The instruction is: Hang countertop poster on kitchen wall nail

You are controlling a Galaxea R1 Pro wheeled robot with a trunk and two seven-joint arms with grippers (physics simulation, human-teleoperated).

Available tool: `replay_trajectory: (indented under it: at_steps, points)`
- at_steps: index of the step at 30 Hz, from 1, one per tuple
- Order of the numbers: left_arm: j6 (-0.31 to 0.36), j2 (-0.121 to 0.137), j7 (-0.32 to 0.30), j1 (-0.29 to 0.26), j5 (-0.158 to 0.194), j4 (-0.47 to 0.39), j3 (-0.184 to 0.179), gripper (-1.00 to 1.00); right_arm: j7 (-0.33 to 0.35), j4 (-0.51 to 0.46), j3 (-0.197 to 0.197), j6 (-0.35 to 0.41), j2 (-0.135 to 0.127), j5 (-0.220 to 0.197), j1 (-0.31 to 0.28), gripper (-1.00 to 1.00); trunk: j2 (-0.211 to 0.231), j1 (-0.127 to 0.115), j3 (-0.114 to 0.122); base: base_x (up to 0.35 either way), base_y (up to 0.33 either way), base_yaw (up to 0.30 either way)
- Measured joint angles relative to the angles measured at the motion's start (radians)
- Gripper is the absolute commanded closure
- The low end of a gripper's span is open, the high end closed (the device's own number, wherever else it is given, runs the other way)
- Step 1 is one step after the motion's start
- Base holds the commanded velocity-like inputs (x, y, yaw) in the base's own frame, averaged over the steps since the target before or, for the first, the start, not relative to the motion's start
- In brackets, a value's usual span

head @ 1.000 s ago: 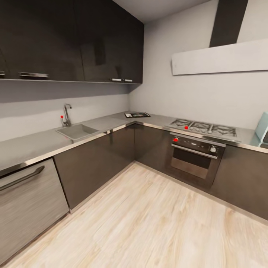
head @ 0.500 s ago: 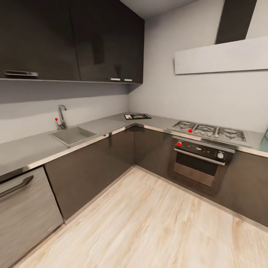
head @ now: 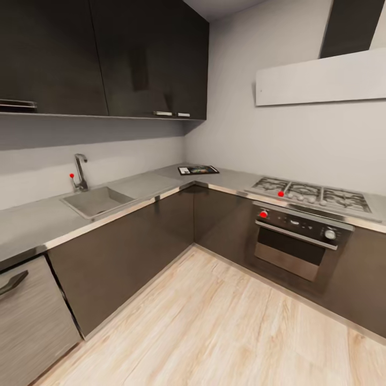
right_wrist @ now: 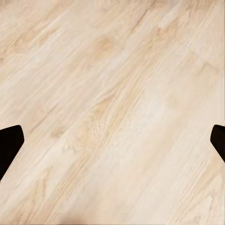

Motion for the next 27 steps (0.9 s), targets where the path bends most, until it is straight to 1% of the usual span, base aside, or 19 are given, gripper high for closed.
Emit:
replay_trajectory:
  at_steps: [15,27]
  points:
    - [0.000,0.000,0.000,0.000,0.000,0.000,0.000,-1.00,0.000,0.000,0.001,0.000,0.000,0.000,0.000,-1.00,0.000,0.000,0.000,0.310,0.000,0.000]
    - [0.000,0.000,0.000,0.000,0.000,0.000,0.000,-1.00,0.000,0.000,0.001,0.000,0.000,0.000,0.000,-1.00,0.000,0.000,0.000,0.307,-0.056,0.000]
